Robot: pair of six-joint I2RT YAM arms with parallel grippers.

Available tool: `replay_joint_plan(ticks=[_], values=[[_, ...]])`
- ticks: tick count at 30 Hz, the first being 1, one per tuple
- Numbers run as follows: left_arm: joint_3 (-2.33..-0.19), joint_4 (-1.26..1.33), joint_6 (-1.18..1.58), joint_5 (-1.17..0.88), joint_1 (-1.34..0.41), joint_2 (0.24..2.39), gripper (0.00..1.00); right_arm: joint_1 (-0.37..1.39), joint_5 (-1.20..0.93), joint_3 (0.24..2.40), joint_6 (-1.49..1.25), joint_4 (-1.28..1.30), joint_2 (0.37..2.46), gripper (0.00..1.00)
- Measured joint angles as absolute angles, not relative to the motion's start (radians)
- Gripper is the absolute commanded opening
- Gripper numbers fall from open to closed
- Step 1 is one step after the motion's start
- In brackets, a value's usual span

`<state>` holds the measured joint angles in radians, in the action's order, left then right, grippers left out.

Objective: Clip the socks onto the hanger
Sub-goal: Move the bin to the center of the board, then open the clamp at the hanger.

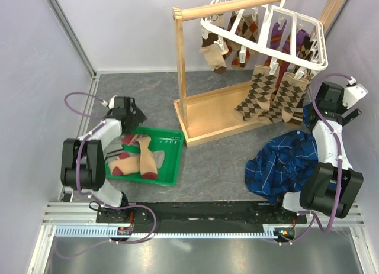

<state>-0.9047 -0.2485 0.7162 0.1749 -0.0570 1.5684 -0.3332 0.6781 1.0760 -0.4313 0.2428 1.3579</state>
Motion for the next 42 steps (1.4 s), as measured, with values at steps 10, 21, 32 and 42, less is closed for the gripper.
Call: replay_joint_plan(ticks=[10,21,32,42], values=[[-1.315,-0.158,0.543,0.039,-0.041,1.865,1.0,-0.333,0.65,1.009,-0.455,0.241,1.35,0.98],[-1.45,-0.131,0.477,-0.079,-0.041,1.869,1.0,-0.333,0.585,0.993,-0.503,0.337,1.203,0.98],[-1.285,-0.194,0.508,-0.078,-0.041,1.456,1.0,-0.249,0.567,1.036,-0.474,0.561,0.951,0.98],[-1.229,-0.394,0.511,-0.052,-0.086,1.286,1.0,-0.058,0.433,1.203,-0.202,0.653,0.685,0.98]])
